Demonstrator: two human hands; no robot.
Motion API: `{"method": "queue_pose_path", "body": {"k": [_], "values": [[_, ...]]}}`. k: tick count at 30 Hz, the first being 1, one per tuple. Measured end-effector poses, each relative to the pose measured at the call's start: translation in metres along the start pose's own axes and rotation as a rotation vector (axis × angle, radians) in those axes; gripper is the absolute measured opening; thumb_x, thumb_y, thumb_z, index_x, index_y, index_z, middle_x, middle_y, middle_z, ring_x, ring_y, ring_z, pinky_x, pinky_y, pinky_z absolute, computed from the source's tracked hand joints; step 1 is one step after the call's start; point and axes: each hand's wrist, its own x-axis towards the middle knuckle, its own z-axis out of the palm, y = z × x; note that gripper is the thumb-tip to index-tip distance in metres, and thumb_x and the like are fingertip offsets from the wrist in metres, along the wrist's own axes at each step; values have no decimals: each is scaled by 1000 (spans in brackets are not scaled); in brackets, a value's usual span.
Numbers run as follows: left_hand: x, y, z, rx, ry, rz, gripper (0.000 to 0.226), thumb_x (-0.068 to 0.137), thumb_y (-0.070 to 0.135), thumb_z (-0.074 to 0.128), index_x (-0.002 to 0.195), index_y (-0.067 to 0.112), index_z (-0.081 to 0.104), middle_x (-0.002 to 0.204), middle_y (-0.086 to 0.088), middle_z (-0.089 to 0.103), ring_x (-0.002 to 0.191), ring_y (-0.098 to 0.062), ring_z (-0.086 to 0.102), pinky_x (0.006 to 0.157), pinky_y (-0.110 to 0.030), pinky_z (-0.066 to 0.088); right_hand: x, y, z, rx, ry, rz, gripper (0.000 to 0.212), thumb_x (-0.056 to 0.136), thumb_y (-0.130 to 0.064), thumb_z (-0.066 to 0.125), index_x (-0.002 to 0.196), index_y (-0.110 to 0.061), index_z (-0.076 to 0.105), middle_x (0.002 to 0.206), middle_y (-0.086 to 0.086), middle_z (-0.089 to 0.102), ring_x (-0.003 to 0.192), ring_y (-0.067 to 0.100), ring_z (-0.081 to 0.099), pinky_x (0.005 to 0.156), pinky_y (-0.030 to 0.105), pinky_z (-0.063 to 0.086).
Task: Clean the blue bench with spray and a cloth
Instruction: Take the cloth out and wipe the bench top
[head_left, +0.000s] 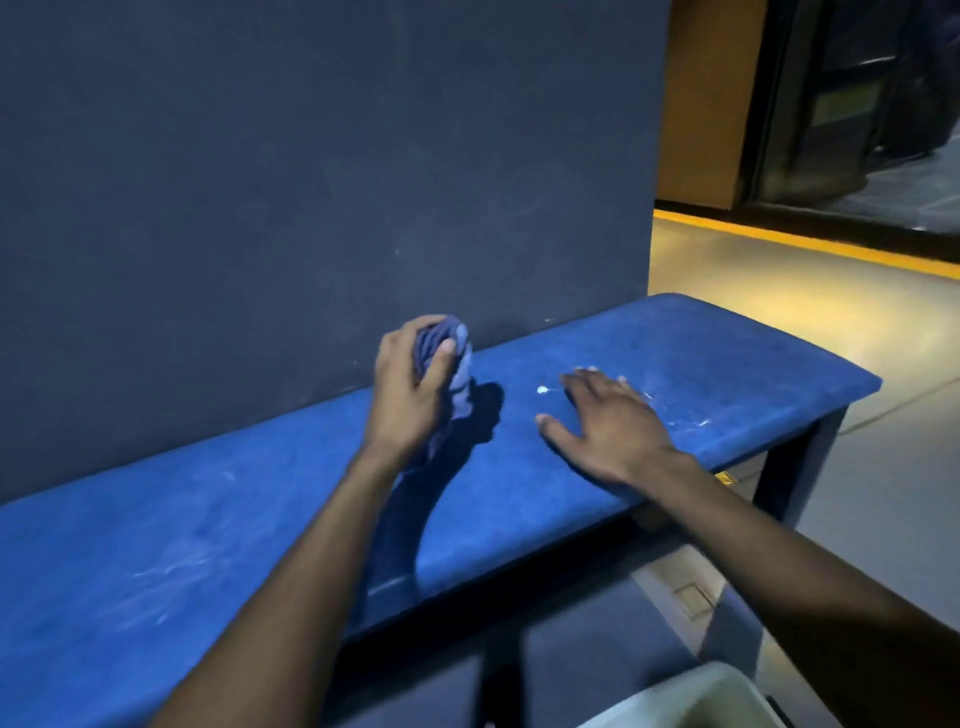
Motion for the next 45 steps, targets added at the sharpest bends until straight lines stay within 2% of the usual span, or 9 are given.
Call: {"method": "queue_pose_path", "body": {"k": [2, 4, 9, 13, 19, 24, 31, 38, 45], "values": [[10, -8, 51, -8, -42, -70, 31, 103, 32, 60, 132, 21, 64, 128, -8, 60, 119, -14, 60, 109, -31, 46, 6, 22, 5, -43, -88, 69, 93, 90, -76, 23, 158, -15, 27, 168, 7, 22, 156, 21, 14, 126, 41, 8], [14, -16, 89, 1, -132, -136, 41, 102, 39, 56, 140, 25, 60, 135, -9, 50, 124, -10, 51, 114, -27, 37, 9, 29, 13, -39, -139, 79, 96, 88, -78, 19, 162, -16, 17, 171, 4, 12, 157, 17, 4, 127, 41, 1], [44, -41, 127, 196, -381, -114, 44, 94, 45, 51, 132, 27, 67, 128, -6, 60, 120, -12, 56, 106, -29, 44, 13, 32, 19, -35, -147, 52, 92, 93, -75, 21, 163, -17, 9, 172, 3, 2, 158, 16, -4, 127, 43, -4], [48, -31, 122, 278, -542, -19, 46, 83, 52, 52, 110, 24, 74, 96, 22, 63, 113, -17, 61, 98, -38, 51, 22, 37, 19, -38, -192, 1, 95, 91, -76, 20, 163, -16, 6, 172, 3, -1, 157, 15, -7, 127, 43, -3], [15, -37, 76, 232, -647, 2, 16, 88, 44, 68, 103, 39, 71, 105, 15, 64, 103, -10, 66, 90, -36, 55, 31, 47, 15, -27, -233, -81, 99, 90, -79, 24, 163, -15, 4, 172, 3, -3, 157, 14, -8, 127, 40, -4], [47, -41, 104, 353, -603, 28, 37, 82, 57, 50, 109, 38, 68, 109, 8, 65, 110, -16, 60, 99, -41, 50, 30, 48, 15, -6, -210, -85, 99, 89, -80, 24, 163, -15, 7, 172, 3, 0, 157, 13, -6, 127, 40, -3], [12, -33, 74, 209, -712, 119, 28, 84, 39, 62, 109, 37, 73, 110, 13, 66, 108, -10, 65, 93, -33, 53, 29, 46, 17, -8, -194, -87, 100, 89, -80, 23, 163, -15, 8, 172, 3, 1, 157, 14, -6, 127, 41, -2], [54, -49, 120, 330, -608, 65, 44, 82, 51, 48, 115, 33, 71, 112, 8, 66, 110, -15, 57, 103, -44, 47, 26, 46, 18, 6, -139, -84, 98, 90, -79, 24, 163, -15, 11, 172, 3, 5, 157, 15, -3, 127, 39, -3], [45, -60, 94, 326, -740, 172, 34, 88, 48, 56, 116, 37, 70, 107, 12, 63, 108, -17, 60, 94, -36, 48, 27, 46, 20, 17, -123, -80, 98, 89, -79, 25, 163, -14, 12, 172, 4, 6, 157, 15, -2, 127, 39, -2]]}}
